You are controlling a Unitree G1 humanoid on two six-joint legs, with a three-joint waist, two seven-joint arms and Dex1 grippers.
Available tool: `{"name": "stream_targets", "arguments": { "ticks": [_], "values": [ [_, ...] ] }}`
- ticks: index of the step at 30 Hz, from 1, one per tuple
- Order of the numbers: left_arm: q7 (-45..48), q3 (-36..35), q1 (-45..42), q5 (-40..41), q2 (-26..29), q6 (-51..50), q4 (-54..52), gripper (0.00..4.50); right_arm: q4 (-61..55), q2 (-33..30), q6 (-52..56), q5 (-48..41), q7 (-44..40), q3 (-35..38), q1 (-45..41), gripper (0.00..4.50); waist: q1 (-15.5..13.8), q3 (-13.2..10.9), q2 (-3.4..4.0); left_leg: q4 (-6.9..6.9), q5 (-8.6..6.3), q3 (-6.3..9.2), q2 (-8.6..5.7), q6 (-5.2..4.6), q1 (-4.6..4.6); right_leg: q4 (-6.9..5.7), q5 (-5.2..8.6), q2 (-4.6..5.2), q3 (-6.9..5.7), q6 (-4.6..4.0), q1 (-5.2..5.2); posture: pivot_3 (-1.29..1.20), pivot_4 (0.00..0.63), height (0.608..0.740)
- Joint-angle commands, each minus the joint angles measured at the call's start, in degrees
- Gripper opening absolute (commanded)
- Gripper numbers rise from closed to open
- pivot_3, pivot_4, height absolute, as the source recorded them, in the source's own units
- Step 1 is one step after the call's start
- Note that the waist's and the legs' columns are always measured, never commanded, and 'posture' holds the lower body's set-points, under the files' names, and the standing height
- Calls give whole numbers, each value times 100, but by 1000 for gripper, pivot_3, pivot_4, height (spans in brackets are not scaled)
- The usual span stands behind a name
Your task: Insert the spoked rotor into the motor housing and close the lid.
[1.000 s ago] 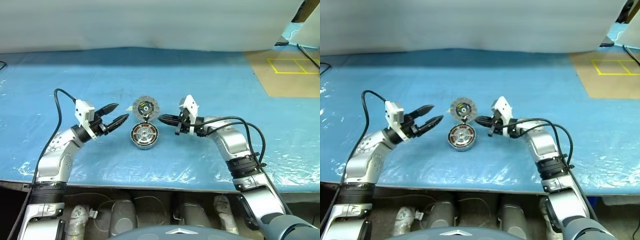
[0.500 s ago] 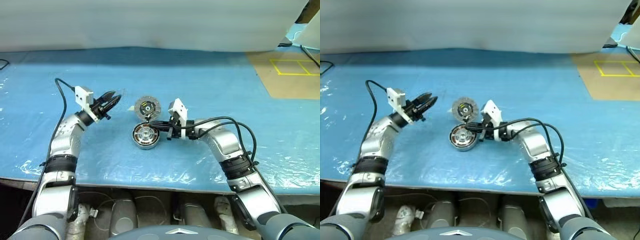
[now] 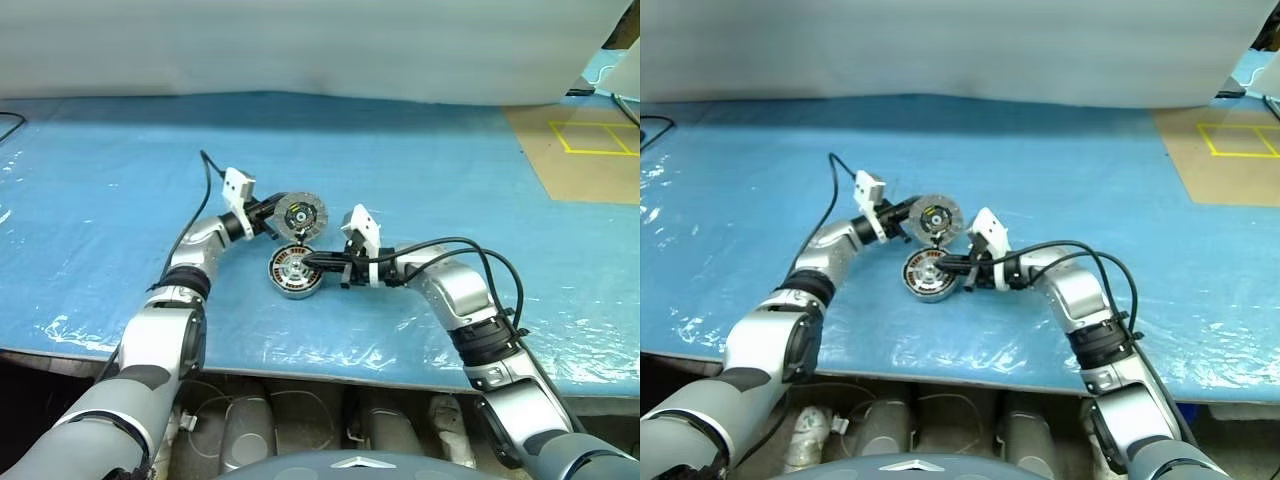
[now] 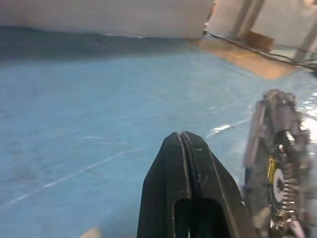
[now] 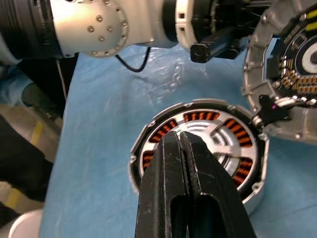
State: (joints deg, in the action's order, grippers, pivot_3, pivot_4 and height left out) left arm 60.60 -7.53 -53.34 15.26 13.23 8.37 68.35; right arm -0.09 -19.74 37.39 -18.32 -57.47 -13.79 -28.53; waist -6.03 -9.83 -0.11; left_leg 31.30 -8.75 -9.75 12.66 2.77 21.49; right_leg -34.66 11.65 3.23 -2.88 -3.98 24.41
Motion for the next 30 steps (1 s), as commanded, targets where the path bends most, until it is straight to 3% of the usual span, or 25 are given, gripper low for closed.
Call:
{"name": "stream_targets", "arguments": {
  "ticks": [1, 10, 21, 30],
  "values": [
    [240, 113, -288, -276, 42, 6, 234, 38, -782, -380, 429, -409, -265, 85, 78, 0, -5, -1, -1, 0, 0, 1, 0, 0, 0, 0, 0, 0, -2, 0, 0, 0, 150, 740],
    [1079, 218, -685, -640, 38, 80, 357, 38, -1704, -1430, 829, -741, -160, 570, 880, 0, -181, -3, -5, 0, 0, 9, -11, -1, 1, 4, 0, 9, -6, 8, -4, 0, 150, 740],
    [3064, 688, -478, -721, -125, 678, -439, 38, -1904, -1484, 695, -674, 443, 690, 1401, 0, -259, -4, -6, -2, -1, 10, -19, -3, 1, 6, 0, 18, -7, 10, -4, 0, 150, 740],
    [3190, 2648, 397, -488, 458, 2033, -1259, 38, -1781, -1506, 603, -716, 546, 743, 1371, 0, -272, -3, -5, -4, -5, 10, -16, -9, -2, 4, 1, 18, -10, 11, -5, 0, 150, 740]
  ]
}}
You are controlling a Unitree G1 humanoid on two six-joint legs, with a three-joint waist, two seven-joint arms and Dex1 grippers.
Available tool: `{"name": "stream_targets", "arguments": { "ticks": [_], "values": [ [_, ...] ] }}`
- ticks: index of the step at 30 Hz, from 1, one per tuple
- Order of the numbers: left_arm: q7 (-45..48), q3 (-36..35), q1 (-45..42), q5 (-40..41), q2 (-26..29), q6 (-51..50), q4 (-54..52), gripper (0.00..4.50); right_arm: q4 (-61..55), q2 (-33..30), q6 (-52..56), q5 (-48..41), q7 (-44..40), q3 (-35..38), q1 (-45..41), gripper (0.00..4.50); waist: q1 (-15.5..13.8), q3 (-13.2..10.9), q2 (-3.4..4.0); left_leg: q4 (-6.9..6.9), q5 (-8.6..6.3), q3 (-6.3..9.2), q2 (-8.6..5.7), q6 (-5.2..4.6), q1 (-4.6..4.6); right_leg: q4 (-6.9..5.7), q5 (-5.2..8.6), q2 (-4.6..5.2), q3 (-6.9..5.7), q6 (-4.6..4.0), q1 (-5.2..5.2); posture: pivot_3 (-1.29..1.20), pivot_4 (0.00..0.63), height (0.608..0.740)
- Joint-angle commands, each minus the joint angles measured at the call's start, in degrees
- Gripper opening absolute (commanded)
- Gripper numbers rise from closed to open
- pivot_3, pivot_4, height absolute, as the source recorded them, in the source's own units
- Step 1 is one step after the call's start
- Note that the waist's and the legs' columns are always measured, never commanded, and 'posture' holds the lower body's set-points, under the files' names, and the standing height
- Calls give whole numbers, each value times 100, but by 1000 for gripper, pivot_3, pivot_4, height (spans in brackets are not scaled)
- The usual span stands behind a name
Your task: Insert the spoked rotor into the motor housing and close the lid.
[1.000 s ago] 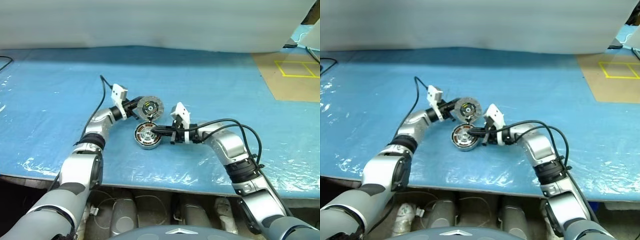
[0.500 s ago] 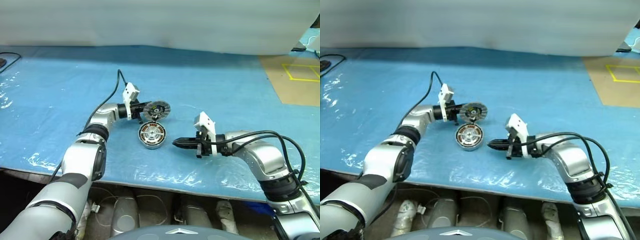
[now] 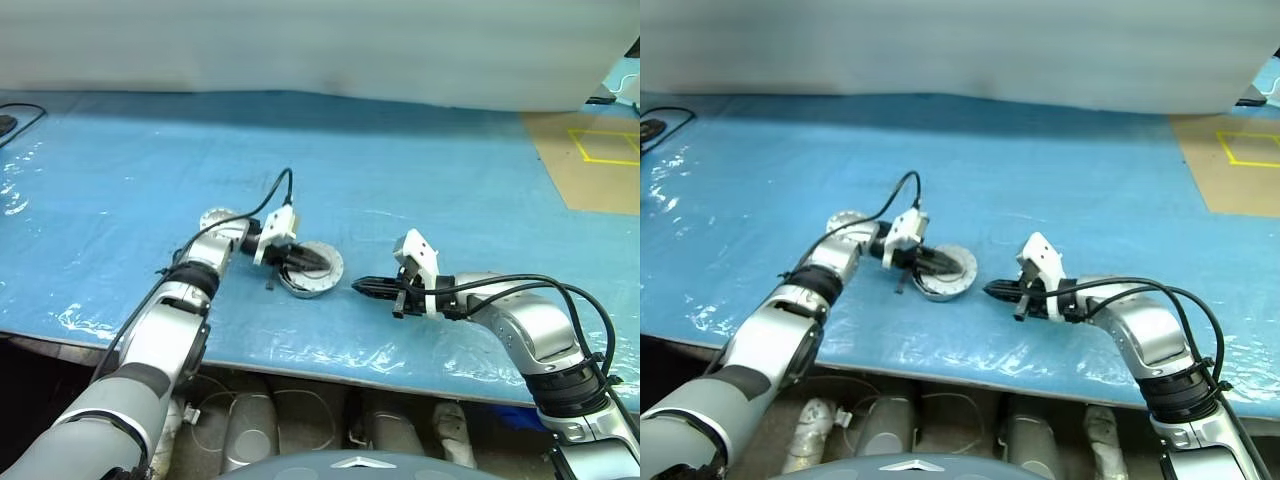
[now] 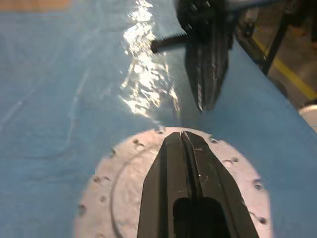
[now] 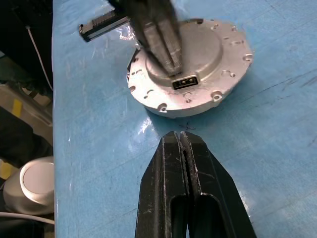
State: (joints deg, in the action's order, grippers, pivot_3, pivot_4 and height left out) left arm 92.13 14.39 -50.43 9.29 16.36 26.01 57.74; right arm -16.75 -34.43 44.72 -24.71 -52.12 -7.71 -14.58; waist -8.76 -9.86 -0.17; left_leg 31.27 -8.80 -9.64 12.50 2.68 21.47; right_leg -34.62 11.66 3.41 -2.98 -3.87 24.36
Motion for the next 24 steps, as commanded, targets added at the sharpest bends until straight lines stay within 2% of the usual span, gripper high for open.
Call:
{"name": "stream_targets", "arguments": {
  "ticks": [1, 4, 7, 11, 14, 20, 24],
  "values": [
    [37, 494, 132, 179, 148, 278, -221, 38, -107, -41, -144, -67, 21, 136, -24, 0, 0, 2, 3, 1, 0, 0, -1, 0, -4, -1, 0, 1, 0, 0, -3, 0, 150, 740],
    [37, 723, 200, 295, 236, 468, -302, 38, -111, -58, -180, -58, 30, 132, 12, 0, 1, 2, 3, 0, 0, -2, -9, 0, -21, -1, 22, 11, 1, 38, -18, 0, 150, 740],
    [37, 833, 273, 452, 291, 639, -345, 38, -132, -44, -192, -66, 48, 117, 33, 0, 3, 2, 3, 0, 0, -2, -10, 1, -23, -2, 24, 13, 1, 41, -19, 0, 150, 740],
    [37, 311, 238, 920, 115, 105, -658, 38, -175, 24, -209, -113, 98, 120, 4, 0, 7, 2, 3, -1, 2, -3, -11, 3, -22, -2, 20, 12, 1, 34, -19, 0, 150, 740],
    [-95, -201, 307, 1371, 160, -659, -1449, 38, -270, 86, -218, -290, 88, 279, -97, 0, 10, 1, 2, 0, 2, -3, -9, 3, -17, -2, 5, 12, 1, 9, -15, 0, 150, 740],
    [-925, -903, 1063, 2056, 549, -2353, -3723, 38, -111, 69, -882, 109, 220, 205, -317, 0, 118, 2, 5, -5, 3, -7, -9, 6, -20, -3, 7, 12, 1, 8, -12, 0, 150, 740],
    [-1213, -1078, 2114, 1974, 980, -2464, -5097, 38, 101, 140, -1212, 303, 28, -132, -649, 0, 252, 2, 6, -15, 1, -11, -6, 4, -19, 1, 11, 9, 4, 8, -6, 0, 150, 740]
  ]
}}
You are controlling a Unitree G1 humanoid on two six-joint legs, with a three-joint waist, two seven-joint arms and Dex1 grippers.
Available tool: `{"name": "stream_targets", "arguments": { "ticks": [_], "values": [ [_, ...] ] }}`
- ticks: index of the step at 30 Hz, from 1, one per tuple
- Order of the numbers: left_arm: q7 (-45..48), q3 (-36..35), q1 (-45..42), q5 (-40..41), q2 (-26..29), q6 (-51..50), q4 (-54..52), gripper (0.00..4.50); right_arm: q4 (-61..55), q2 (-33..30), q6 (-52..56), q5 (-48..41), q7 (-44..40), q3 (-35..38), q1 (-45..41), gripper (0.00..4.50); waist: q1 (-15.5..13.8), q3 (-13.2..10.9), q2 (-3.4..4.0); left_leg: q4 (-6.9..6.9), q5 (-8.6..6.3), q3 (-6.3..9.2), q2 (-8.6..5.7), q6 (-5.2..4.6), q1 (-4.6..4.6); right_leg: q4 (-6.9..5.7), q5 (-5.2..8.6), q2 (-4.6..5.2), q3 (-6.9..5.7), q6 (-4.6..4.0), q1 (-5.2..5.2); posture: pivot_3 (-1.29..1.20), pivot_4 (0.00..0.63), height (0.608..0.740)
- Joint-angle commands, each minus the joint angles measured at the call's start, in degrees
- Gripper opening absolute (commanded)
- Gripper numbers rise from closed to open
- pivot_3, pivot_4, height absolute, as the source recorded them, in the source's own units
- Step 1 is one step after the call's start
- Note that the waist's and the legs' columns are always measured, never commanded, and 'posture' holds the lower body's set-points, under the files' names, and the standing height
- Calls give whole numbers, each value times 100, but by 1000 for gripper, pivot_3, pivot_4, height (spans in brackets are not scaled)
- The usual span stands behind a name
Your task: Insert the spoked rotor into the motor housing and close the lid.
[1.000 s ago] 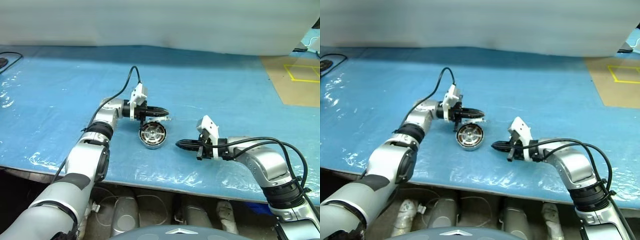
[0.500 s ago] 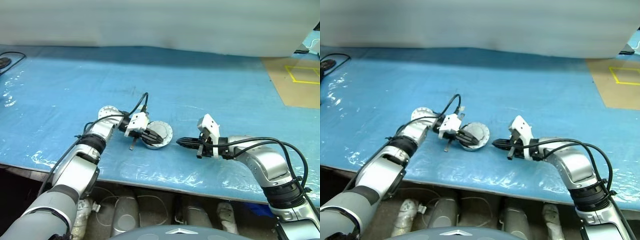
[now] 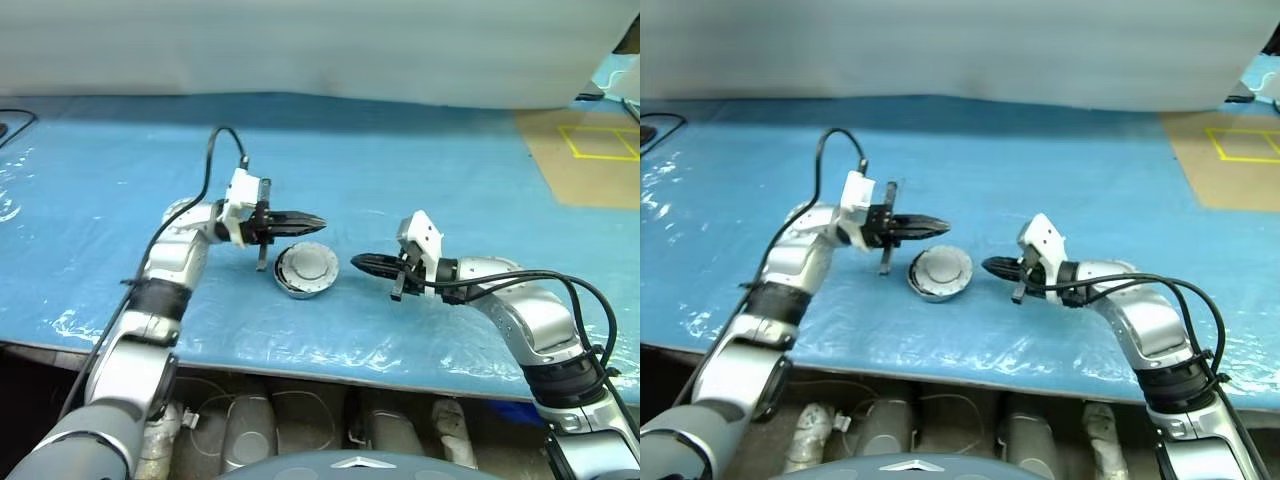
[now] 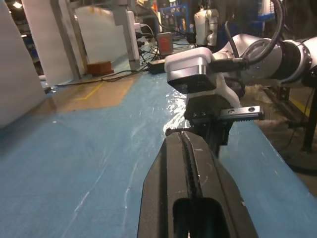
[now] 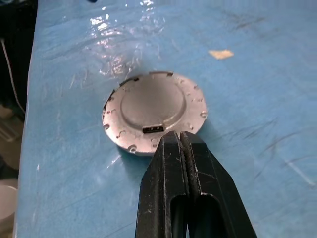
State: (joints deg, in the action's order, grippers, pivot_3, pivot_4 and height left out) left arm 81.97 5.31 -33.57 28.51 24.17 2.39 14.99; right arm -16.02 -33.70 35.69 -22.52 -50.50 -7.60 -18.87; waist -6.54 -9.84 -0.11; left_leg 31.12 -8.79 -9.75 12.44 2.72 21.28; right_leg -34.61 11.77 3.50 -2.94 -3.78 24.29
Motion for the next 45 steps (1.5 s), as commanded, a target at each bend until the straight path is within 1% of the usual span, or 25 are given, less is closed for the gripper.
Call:
{"name": "stream_targets", "arguments": {
  "ticks": [1, 3, 5, 8, 11, 12, 13, 14, 15, 18, 22, 26, 30, 37, 40, 43, 45],
  "values": [
    [-300, -214, 714, 82, 289, -200, -1123, 7, 138, 105, -467, 240, -148, -298, -292, 187, 54, 0, 0, -1, -1, 0, 4, -1, 2, -1, 3, -3, 0, 2, 2, 0, 150, 740],
    [-500, -305, 1239, 83, 444, -274, -1625, 0, 416, 183, -864, 623, -178, -642, -463, 586, 103, 0, 0, 0, -1, -1, 12, -2, 2, -1, 5, -9, -1, 2, 2, 0, 150, 740],
    [-699, -399, 1517, -31, 544, -206, -1818, 0, 668, 295, -1183, 833, -269, -856, -680, 1150, 114, -1, 2, 1, -2, -1, 13, -3, 2, -2, 22, -12, -1, 29, 2, 0, 150, 740],
    [-1174, -703, 1687, -134, 668, -213, -1837, 0, 1094, 617, -1385, 780, -551, -988, -1116, 2171, 123, -5, 5, 9, -3, -2, 14, -4, -1, -9, 23, -12, -1, 33, 2, 0, 150, 740],
    [-1385, -897, 2126, 9, 801, -365, -2246, 0, 1687, 781, -1732, 896, -867, -1131, -1381, 3199, 134, -3, 3, 12, -3, -2, 14, -4, -7, -12, 23, -11, 1, 34, -2, 0, 150, 740],
    [-1446, -925, 2266, 23, 828, -392, -2363, 0, 1852, 833, -1827, 896, -965, -1145, -1443, 3462, 142, -3, 3, 12, -3, -3, 16, -4, -9, -11, 23, -11, 4, 34, -3, 0, 150, 740],
    [-1502, -937, 2344, 25, 842, -414, -2432, 0, 1975, 872, -1894, 891, -1045, -1143, -1488, 3909, 138, -3, 3, 9, -3, -5, 17, -4, -8, -8, 22, -10, 8, 32, -3, 0, 150, 740],
    [-1462, -959, 2540, -8, 924, -376, -2503, 0, 2080, 934, -1903, 864, -1161, -1171, -1558, 4218, 124, -3, 3, 6, -3, -6, 16, -4, -4, -5, 4, -11, 7, -1, -2, 0, 150, 740],
    [-1450, -1017, 2751, -28, 986, -346, -2532, 0, 2178, 1020, -1899, 854, -1247, -1213, -1630, 4475, 131, -3, 3, 3, -3, -6, 16, -4, -1, -6, 4, -12, 6, -5, -1, 0, 150, 740],
    [-1490, -1200, 3313, 113, 1143, -516, -2664, 0, 2558, 1240, -2096, 1019, -1399, -1375, -1806, 4475, 211, -4, 4, 0, -6, -9, 24, 0, 1, -8, 9, -23, 6, -15, 8, 0, 150, 740],
    [-1759, -1319, 3648, 144, 1024, -489, -2777, 0, 3127, 1510, -2529, 1237, -1352, -1355, -1950, 4475, 243, -4, 4, 4, -6, -8, 31, 1, -3, -11, 10, -30, 4, -16, 6, 0, 150, 740],
    [-1695, -1241, 3960, -107, 990, -76, -2602, 0, 3506, 1600, -2857, 1524, -1374, -1428, -2018, 4475, 253, -4, 4, 10, -6, -8, 29, 0, -10, -12, 11, -27, 6, -13, -1, 0, 150, 740],
    [-1766, -1113, 4109, -245, 866, 129, -2506, 0, 3782, 1563, -3330, 1884, -1445, -1615, -1949, 4475, 255, -4, 4, 6, -7, -9, 31, 0, -10, -10, 10, -29, 6, -15, 0, 0, 150, 740],
    [-1748, -1000, 3996, -390, 774, 341, -2310, 0, 3856, 1622, -3418, 1971, -1463, -1543, -1896, 4475, 257, -3, 4, 8, -7, -10, 31, 0, -17, -13, 10, -29, 7, -15, -3, 0, 150, 740],
    [-1723, -995, 3897, -390, 787, 389, -2208, 0, 3846, 1668, -3389, 1908, -1483, -1485, -1923, 3851, 257, -3, 4, 8, -7, -10, 32, 0, -22, -14, 10, -29, 8, -15, -6, 0, 150, 740],
    [-1698, -1014, 3783, -385, 811, 418, -2110, 0, 3878, 1739, -3429, 1902, -1413, -1417, -1970, 2983, 256, -3, 3, 8, -7, -10, 31, 0, -22, -14, 10, -29, 8, -15, -7, 0, 150, 740],
    [-1719, -1033, 3724, -375, 833, 380, -2088, 0, 3961, 1837, -3484, 1970, -1208, -1359, -2037, 2973, 265, -3, 3, 8, -7, -10, 31, 0, -21, -14, 9, -29, 8, -17, -7, 0, 150, 740]
  ]
}}
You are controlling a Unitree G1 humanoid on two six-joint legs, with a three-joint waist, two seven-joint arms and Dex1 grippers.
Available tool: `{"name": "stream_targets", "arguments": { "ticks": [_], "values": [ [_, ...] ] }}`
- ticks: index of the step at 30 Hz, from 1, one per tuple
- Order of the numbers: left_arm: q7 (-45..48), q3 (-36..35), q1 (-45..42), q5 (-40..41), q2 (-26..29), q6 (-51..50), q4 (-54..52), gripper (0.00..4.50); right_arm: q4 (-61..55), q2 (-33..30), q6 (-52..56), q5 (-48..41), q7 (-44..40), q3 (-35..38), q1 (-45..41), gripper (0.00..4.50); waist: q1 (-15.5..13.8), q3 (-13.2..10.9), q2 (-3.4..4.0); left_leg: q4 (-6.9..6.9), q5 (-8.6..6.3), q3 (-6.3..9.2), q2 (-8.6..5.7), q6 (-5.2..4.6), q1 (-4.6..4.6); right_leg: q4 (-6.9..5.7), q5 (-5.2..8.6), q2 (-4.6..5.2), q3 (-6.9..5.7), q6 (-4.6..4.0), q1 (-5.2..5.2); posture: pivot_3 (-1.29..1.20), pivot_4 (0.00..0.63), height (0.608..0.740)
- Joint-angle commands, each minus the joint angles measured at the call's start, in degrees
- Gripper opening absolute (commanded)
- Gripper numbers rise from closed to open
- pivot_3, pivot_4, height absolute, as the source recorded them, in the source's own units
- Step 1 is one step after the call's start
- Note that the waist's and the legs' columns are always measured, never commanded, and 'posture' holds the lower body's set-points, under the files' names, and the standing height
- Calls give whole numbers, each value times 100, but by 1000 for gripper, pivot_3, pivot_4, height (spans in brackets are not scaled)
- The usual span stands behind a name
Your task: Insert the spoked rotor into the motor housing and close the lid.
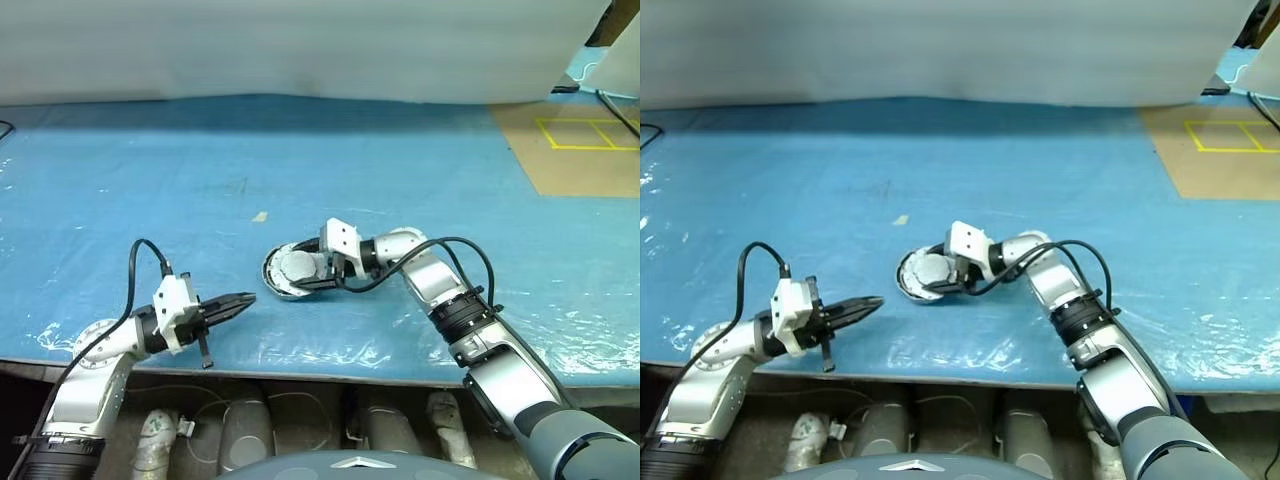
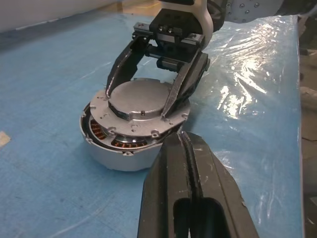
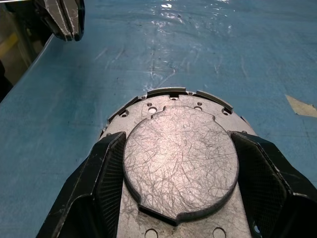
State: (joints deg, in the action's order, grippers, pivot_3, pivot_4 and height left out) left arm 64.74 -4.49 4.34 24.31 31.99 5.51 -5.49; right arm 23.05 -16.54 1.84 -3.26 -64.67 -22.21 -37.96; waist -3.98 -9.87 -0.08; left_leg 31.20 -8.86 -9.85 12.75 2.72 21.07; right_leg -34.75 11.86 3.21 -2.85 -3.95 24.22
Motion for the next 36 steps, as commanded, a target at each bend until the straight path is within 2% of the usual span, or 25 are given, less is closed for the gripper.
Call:
{"name": "stream_targets", "arguments": {
  "ticks": [1, 8, 14, 18, 22, 29, 32, 36],
  "values": [
    [15, -52, -83, 29, 74, 78, -23, 0, 40, 175, -35, -10, 218, 147, -158, 2973, 19, 0, 0, 0, 0, 0, 1, 0, 0, 0, -1, -1, 0, -1, 1, 0, 150, 740],
    [9, -141, -145, 21, 208, 100, 98, 0, -465, 349, 694, -356, 69, 315, -236, 2973, 10, 0, 0, 2, 0, -1, 3, 0, -1, -3, -2, -3, 0, -3, 1, 0, 150, 740],
    [36, -174, -114, 20, 208, 216, 317, 0, -349, 435, 1389, -167, 146, 130, -427, 2973, 8, 0, 0, 0, 0, -1, 3, 0, 0, -3, -2, -3, 0, -4, 2, 0, 150, 740],
    [52, -110, -94, 28, 160, 265, 324, 0, 166, 500, 772, 304, 437, -112, -307, 2973, 5, 0, 0, 1, 0, -1, 3, 0, 0, -3, -2, -3, 0, -4, 2, 0, 150, 740],
    [42, -113, -74, 40, 160, 257, 296, 0, 367, 645, 755, 288, 562, -44, -197, 2973, 26, 2, -3, 1, 0, -1, 4, 1, -12, -6, -2, -3, 2, -4, -2, 0, 150, 740],
    [54, -136, -122, 55, 177, 238, 334, 0, 957, 786, 641, 469, 907, 12, -162, 2973, 36, 2, -3, -2, -1, -1, 4, 1, -71, -10, 17, -3, 11, 30, -43, 0, 150, 740],
    [52, -115, -154, 62, 163, 220, 325, 0, 1049, 758, 466, 584, 872, -100, -49, 2973, 28, 2, -2, -6, -2, -2, 3, 2, -129, -7, 19, -2, 14, 32, -94, 0, 150, 740],
    [42, -100, -215, 52, 141, 225, 375, 0, 1291, 655, 107, 807, 932, -214, 27, 2973, 23, 4, -5, -10, -3, -1, 0, 2, -155, -3, 20, -1, 22, 35, -115, 0, 150, 740]
  ]
}}
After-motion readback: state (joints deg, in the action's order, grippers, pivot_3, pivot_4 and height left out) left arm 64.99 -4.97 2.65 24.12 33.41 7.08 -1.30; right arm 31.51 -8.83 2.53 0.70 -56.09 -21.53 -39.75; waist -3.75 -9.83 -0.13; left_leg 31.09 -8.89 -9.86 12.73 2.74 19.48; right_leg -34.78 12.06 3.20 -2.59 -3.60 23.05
